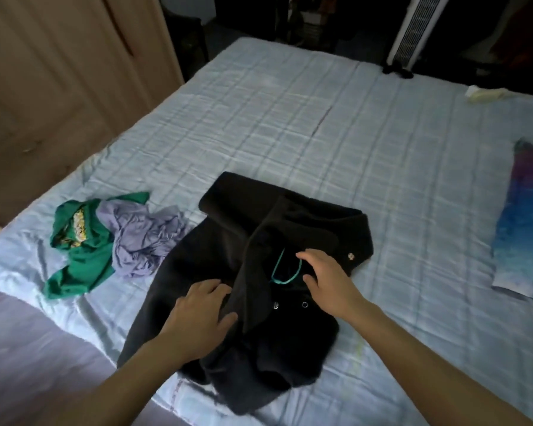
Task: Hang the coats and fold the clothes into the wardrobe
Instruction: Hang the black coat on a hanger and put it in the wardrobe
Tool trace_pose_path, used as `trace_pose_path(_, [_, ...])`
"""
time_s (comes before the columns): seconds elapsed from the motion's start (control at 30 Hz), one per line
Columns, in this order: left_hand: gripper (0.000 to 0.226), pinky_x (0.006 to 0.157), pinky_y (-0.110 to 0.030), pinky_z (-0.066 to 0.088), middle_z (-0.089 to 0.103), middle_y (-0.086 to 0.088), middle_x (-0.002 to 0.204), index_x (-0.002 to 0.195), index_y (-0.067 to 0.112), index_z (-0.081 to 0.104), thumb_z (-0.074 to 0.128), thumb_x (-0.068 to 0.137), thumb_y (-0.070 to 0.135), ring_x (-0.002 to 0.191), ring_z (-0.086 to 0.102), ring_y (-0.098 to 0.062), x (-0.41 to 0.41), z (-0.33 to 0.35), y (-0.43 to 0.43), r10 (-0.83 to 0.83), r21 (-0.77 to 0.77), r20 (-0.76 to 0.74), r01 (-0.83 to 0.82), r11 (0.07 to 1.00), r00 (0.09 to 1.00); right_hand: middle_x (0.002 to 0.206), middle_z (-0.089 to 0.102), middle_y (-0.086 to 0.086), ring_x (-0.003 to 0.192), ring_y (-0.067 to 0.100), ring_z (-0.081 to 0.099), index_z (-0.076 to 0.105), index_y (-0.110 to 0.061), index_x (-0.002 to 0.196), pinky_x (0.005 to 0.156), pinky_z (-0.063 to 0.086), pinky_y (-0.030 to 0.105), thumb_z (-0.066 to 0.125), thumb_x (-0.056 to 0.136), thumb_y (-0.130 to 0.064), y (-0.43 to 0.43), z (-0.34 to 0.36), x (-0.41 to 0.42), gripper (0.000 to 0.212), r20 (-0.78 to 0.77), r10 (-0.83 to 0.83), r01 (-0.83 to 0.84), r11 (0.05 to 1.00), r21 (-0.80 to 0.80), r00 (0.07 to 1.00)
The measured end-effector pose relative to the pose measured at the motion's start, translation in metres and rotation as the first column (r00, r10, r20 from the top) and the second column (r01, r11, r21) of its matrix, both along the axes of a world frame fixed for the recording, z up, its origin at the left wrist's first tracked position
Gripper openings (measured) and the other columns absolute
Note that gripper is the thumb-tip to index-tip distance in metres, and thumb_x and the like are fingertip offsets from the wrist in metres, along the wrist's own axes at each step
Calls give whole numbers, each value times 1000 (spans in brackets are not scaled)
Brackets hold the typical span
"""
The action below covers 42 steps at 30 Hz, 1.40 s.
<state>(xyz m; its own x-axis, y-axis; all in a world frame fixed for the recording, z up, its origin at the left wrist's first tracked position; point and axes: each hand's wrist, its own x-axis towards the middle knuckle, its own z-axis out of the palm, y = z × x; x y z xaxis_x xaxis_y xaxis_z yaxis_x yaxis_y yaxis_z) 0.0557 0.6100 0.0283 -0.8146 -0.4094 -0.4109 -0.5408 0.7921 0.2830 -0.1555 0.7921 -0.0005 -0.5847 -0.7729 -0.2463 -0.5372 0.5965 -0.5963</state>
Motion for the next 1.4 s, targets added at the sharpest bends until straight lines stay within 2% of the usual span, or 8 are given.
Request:
trace_pose_path(0.2, [56,108,-40,38,35,6,149,143,28,39,53,93,48,138,34,-19,-4,-47,12,64,40,2,-64,997,998,147,44,-4,138,13,39,48,-22,142,116,32,34,72,88,-24,-2,-37,-9,59,7,52,-51,998,-37,999])
trace_pose_path(0.4, [54,103,-38,40,37,1,146,143,19,34,53,93,29,132,37,-23,-30,-88,22,26,-18,22,-25,1000,999,134,60,-4,139,17,39,74,-22,109,113,34,43,76,83,-30,-16,-54,-19,27,-197,184,-205,974,-93,963])
trace_pose_path(0.57, [65,100,-37,42,45,-2,137,148,19,26,57,90,19,123,46,-24,-43,-108,23,34,-54,39,-32,998,999,109,72,-6,123,20,55,76,-19,97,106,40,44,72,88,-25,-28,-56,-18,12,-261,298,-332,938,-96,918])
trace_pose_path(0.93, [71,95,-34,45,53,-1,126,145,16,28,64,87,37,113,55,-20,-65,-132,35,105,-119,-59,-111,987,993,114,65,-5,125,17,50,70,-16,101,105,37,36,67,91,-21,-46,-55,-13,12,-245,196,-236,961,-147,950])
trace_pose_path(1.1, [43,87,-35,47,60,-5,119,139,17,38,39,98,29,101,59,-23,-60,-130,36,257,82,-252,-244,966,933,118,63,-7,127,15,48,69,-17,104,104,36,33,66,92,-21,-43,-56,-13,12,-231,171,-202,972,-119,958])
trace_pose_path(1.27, [84,91,-39,50,63,-6,122,152,22,4,45,90,63,102,64,-24,-53,-124,39,303,106,-242,-285,953,922,119,61,-7,124,13,49,68,-17,105,102,39,33,65,92,-20,-49,-53,-9,13,-228,159,-192,972,-134,961])
trace_pose_path(1.33, [99,93,-38,50,51,-8,139,152,25,-11,59,88,52,110,61,-23,-54,-124,41,278,31,-270,-280,959,922,120,61,-7,123,14,49,68,-17,106,102,40,36,65,92,-20,-50,-52,-7,14,-228,155,-190,972,-137,961])
trace_pose_path(1.4, [98,92,-41,51,34,-10,153,154,25,2,69,84,40,119,55,-26,-54,-125,41,200,-87,-356,-245,965,913,119,61,-7,123,13,49,69,-17,105,103,41,37,65,93,-20,-50,-52,-7,13,-230,154,-187,973,-134,961])
